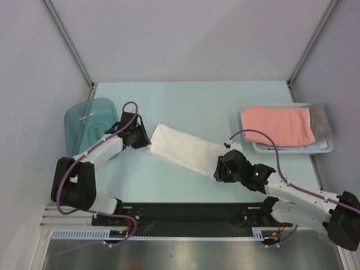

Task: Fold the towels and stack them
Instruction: Fold the towel, then neatly place the folded towel into the bin

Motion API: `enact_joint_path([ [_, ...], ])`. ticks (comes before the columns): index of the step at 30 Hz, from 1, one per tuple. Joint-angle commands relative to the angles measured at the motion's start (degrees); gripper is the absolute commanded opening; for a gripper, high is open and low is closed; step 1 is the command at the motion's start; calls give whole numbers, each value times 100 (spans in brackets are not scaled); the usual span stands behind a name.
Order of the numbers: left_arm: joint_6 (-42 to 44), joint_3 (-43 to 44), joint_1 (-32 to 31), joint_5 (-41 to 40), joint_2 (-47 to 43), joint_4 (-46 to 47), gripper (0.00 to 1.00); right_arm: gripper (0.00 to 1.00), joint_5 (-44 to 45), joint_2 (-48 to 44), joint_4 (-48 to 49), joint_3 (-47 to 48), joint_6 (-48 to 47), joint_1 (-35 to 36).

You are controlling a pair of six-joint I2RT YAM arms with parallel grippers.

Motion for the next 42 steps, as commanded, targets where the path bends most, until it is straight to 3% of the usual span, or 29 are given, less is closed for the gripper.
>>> enact_joint_path([
  [1, 382, 454, -20, -370, -628, -438, 34, 47, 306, -305, -177, 279, -84, -206],
  [6, 700, 1149, -160, -476, -666, -668, 27, 51, -177, -52, 357, 156, -313, -1216],
  [13, 561, 1255, -591, -291, 203, -274, 19, 53, -82, 370, 965, 191, -243, -1446],
  [19, 43, 606, -591, -1168, 513, -63, 11, 62, -37, 670, 1439, -213, -111, -1569],
  [28, -433, -169, -591, -1328, 1014, 544, 7, 68, 7, 1091, 2451, -565, 82, -1719],
  [33, -477, -274, -600, -1381, 944, 571, 7, 66, 95, 1460, 2811, -539, 205, -1719],
  [42, -468, -239, -600, -1214, 786, 545, 7, 46, 384, 2497, 2908, -293, 381, -1438],
])
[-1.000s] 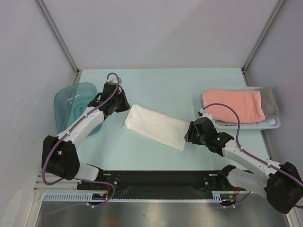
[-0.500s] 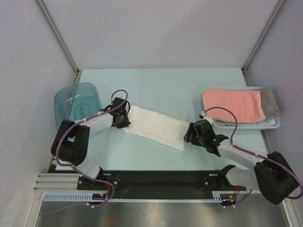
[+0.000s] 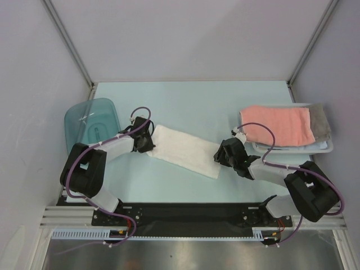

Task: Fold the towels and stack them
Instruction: Neatly place the folded towel into the bin

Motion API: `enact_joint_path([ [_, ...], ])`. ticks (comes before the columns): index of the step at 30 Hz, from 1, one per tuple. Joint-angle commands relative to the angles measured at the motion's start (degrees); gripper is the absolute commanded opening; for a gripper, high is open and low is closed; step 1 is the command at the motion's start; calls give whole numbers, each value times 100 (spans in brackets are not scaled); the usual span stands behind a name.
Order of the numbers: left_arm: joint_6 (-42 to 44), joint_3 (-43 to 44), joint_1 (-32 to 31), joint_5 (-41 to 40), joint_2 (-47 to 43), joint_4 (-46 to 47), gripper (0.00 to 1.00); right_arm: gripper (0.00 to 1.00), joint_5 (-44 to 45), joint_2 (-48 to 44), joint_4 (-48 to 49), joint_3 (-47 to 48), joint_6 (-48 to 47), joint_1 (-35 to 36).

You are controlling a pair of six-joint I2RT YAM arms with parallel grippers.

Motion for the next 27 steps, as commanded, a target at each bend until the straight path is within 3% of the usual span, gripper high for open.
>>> enact_joint_path([
  [1, -64, -117, 1, -117, -19, 103, 7, 43, 276, 393, -224, 87, 112, 175],
  [3, -55, -99, 1, -82, -89, 77, 7, 39, 328, 508, -242, 123, 104, 176],
  [8, 50, 76, 1, 138, -326, -64, 8, 10, 442, 534, -584, 525, -247, 184],
  [10, 268, 243, 1, 392, -475, -257, 11, 0, 592, 464, -1207, 763, -606, 202],
  [14, 770, 954, 1, 665, -897, -705, 30, 0, 803, 245, -2382, 1440, -1284, 237],
  [16, 1007, 1130, 1, 865, -1238, -890, 34, 0, 1092, 87, -2832, 1897, -1556, 316],
  [21, 1386, 1351, 10, 1315, -1951, -1058, 36, 0, 1857, -221, -4168, 2873, -2478, 378],
  [26, 1518, 1106, 1, 1526, -2532, -1013, 36, 0, 2340, -99, -4933, 3717, -2832, 386],
  [27, 1527, 1070, 1, 1553, -2689, -996, 37, 0, 2768, -55, -5013, 3796, -2910, 500],
])
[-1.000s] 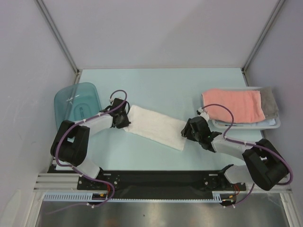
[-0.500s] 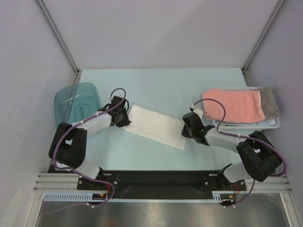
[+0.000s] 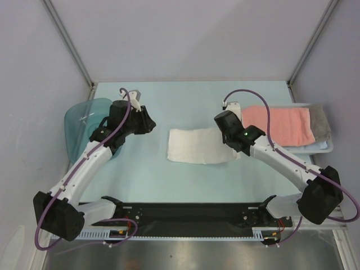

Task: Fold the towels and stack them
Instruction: Neatly place the folded towel into the bin

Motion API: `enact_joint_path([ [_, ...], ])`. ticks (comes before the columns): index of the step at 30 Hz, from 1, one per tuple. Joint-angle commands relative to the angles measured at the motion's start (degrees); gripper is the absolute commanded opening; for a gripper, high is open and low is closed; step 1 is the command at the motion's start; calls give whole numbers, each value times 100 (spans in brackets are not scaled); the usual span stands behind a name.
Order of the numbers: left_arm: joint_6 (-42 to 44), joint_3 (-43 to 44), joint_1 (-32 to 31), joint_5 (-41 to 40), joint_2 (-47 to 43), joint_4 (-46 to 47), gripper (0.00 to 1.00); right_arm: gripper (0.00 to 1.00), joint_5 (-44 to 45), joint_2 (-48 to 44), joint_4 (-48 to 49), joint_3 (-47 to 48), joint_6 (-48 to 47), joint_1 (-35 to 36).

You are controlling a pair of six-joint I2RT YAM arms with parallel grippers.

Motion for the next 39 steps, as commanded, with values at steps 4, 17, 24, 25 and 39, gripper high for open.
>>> enact_joint_path([
  [4, 277, -367, -1, 507, -556, 67, 36, 0, 1336, 217, -1077, 769, -786, 132],
  [17, 479, -517, -1, 762, -662, 111, 36, 0, 1846, 358, -1938, 2948, -1869, -272],
  [24, 496, -517, 8, 964, -548, 120, 36, 0, 1766, 586, -2298, 4126, -2335, -572],
  [25, 505, -517, 8, 973, -539, 120, 36, 0, 1775, 621, -2342, 4266, -2361, -580],
  [39, 514, -517, 122, 1193, -346, 155, 36, 0, 2048, 1008, -2624, 6139, -2809, -668],
])
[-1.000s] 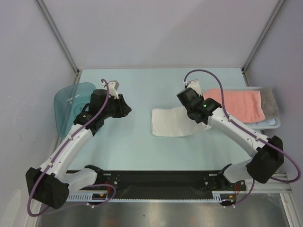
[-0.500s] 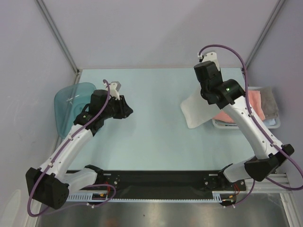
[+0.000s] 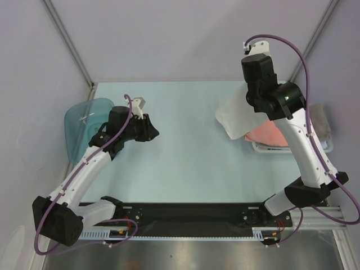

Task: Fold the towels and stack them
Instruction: Neatly place the folded towel into the bin

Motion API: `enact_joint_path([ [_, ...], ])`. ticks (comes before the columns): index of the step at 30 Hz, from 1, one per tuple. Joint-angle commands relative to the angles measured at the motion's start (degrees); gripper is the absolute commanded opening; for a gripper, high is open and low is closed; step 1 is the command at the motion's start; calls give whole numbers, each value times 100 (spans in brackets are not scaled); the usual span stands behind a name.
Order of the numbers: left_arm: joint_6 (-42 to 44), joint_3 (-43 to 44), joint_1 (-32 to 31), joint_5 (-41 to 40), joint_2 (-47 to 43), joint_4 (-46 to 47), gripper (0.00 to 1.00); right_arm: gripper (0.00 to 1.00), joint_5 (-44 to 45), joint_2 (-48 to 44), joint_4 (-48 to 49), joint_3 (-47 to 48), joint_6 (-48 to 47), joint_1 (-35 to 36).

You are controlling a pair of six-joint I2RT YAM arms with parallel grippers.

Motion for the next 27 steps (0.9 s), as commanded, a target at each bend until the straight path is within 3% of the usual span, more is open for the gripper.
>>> enact_joint_path([
  [1, 105, -36, 50, 218, 28, 164, 36, 0, 284, 16, 150, 544, -337, -65],
  [20, 79, -71, 59, 341, 221, 216, 36, 0, 20, -107, 247, 800, -373, -1014],
  [24, 79, -80, 59, 367, 239, 216, 36, 0, -383, -273, 325, 441, -268, -1593],
  [27, 61, -89, 59, 402, 257, 225, 36, 0, -910, -546, 712, -341, -136, -2155],
])
